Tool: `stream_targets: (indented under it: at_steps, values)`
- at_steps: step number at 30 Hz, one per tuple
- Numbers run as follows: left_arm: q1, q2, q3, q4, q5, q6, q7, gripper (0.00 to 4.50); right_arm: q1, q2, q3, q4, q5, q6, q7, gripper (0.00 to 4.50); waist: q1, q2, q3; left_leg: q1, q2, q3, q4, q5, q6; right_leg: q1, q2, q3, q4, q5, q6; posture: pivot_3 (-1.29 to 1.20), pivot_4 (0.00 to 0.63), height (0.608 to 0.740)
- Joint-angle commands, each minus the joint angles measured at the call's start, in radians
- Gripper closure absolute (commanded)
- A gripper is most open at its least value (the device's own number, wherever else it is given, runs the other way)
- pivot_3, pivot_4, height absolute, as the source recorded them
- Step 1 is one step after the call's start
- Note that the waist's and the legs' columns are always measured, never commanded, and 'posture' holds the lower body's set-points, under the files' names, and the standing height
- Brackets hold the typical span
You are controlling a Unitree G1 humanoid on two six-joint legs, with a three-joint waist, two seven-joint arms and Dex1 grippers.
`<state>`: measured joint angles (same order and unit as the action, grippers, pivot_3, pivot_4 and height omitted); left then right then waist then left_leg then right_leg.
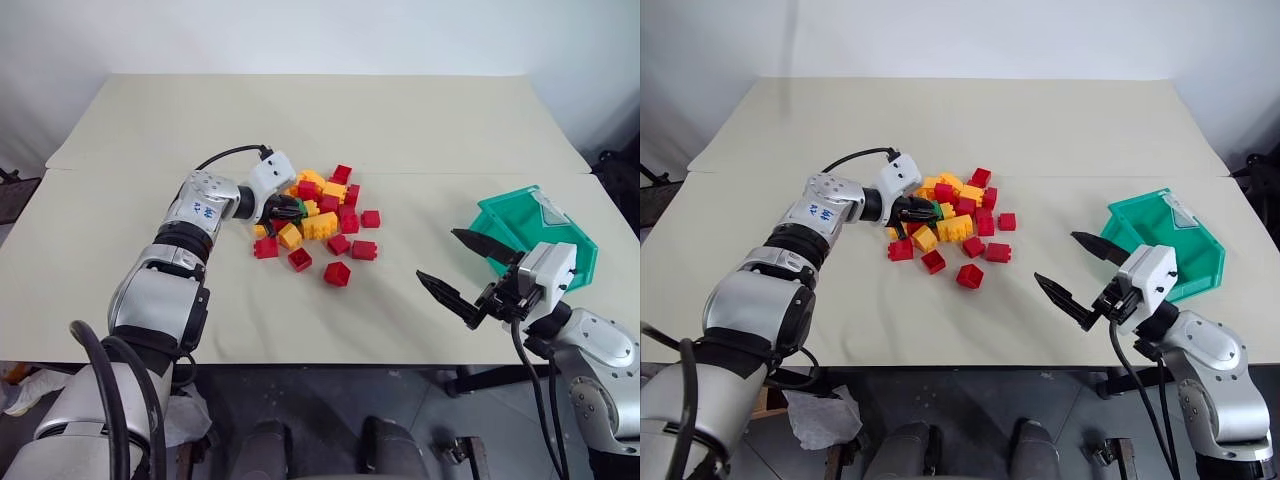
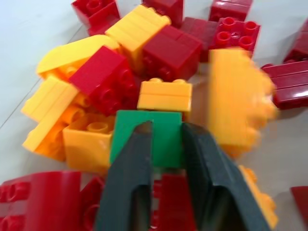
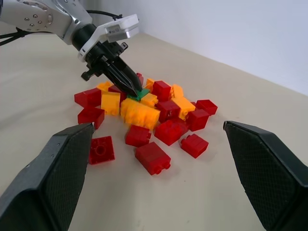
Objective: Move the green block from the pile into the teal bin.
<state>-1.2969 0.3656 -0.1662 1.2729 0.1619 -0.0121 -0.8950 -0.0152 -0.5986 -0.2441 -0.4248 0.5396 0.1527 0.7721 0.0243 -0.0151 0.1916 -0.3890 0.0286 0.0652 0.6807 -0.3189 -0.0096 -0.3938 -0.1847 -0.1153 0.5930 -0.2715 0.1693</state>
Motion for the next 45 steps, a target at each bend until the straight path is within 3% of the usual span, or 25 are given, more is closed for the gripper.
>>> stream_targets:
  at_steps: [1,6,7,10,18,19,31,34,40,45]
  values:
    - [0.002,0.000,-0.006,0.026,0.027,0.007,0.007,3.45,-0.013,0.006,-0.018,-0.027,0.016,-0.015,-0.005,0.00,0.000,0.000,0.000,0.000,0.000,0.000,0.000,0.000,0.000,0.000,0.000,0.000,0.000,0.000,0.000,0.00,0.150,0.740]
    - [-0.014,0.023,0.016,0.022,0.012,-0.008,0.003,3.45,-0.025,0.012,-0.012,-0.015,0.010,-0.019,-0.001,0.00,-0.001,0.000,0.000,0.000,0.000,0.000,0.000,0.000,0.000,0.000,0.000,0.000,0.000,0.000,0.000,0.00,0.150,0.740]
    - [-0.015,0.026,0.014,0.020,0.015,-0.020,0.005,3.28,-0.026,0.013,-0.012,-0.014,0.009,-0.019,0.000,0.00,-0.001,0.000,0.000,0.000,0.000,0.000,0.000,0.000,0.000,0.000,0.000,0.000,0.000,0.000,0.000,0.00,0.150,0.740]
    - [-0.014,0.030,0.014,0.021,0.024,-0.026,0.025,2.63,-0.029,0.017,-0.006,-0.011,0.007,-0.020,0.001,0.00,-0.001,0.000,0.000,0.000,0.000,0.000,0.000,0.000,0.000,0.000,0.000,0.000,0.000,0.000,0.000,0.00,0.150,0.740]
    - [-0.003,0.002,0.009,0.040,0.045,-0.029,0.109,0.19,-0.037,0.027,0.001,-0.016,0.003,-0.017,-0.005,0.00,-0.001,0.000,0.000,0.000,0.000,0.000,0.000,0.000,0.000,0.000,0.000,0.000,0.000,0.000,0.000,0.00,0.150,0.740]
    - [-0.003,0.001,0.009,0.042,0.046,-0.027,0.114,0.05,-0.038,0.027,-0.001,-0.018,0.003,-0.016,-0.007,0.00,-0.001,0.000,0.000,0.000,0.000,0.000,0.000,0.000,0.000,0.000,0.000,0.000,0.000,0.000,0.000,0.00,0.150,0.740]
    - [-0.009,-0.021,0.001,0.062,0.077,0.025,0.150,0.05,-0.033,0.031,-0.006,-0.033,0.004,-0.014,-0.027,0.00,-0.010,0.000,0.000,0.000,0.000,0.000,-0.001,0.000,0.000,0.000,0.000,0.000,0.000,0.000,0.000,0.00,0.150,0.740]
    - [-0.009,-0.019,-0.004,0.066,0.084,0.050,0.144,0.64,-0.035,0.030,-0.007,-0.037,0.006,-0.013,-0.031,0.00,-0.012,0.000,0.000,0.000,0.000,0.000,-0.001,0.000,0.000,0.000,0.000,0.000,0.000,0.000,0.000,0.00,0.150,0.740]
    - [-0.008,-0.006,-0.002,0.064,0.090,0.058,0.115,2.33,-0.033,0.032,-0.008,-0.040,0.006,-0.018,-0.035,0.00,-0.012,0.000,0.000,0.000,0.000,0.000,0.000,0.000,0.000,0.000,0.000,0.000,0.001,0.000,0.000,0.00,0.150,0.740]
    - [-0.026,0.025,0.050,0.055,0.048,0.004,0.092,2.34,-0.039,0.032,-0.006,-0.033,0.005,-0.020,-0.033,0.00,-0.017,0.000,0.000,0.000,0.000,0.000,0.000,0.000,0.000,0.000,0.000,0.000,0.001,0.000,0.000,0.00,0.150,0.740]
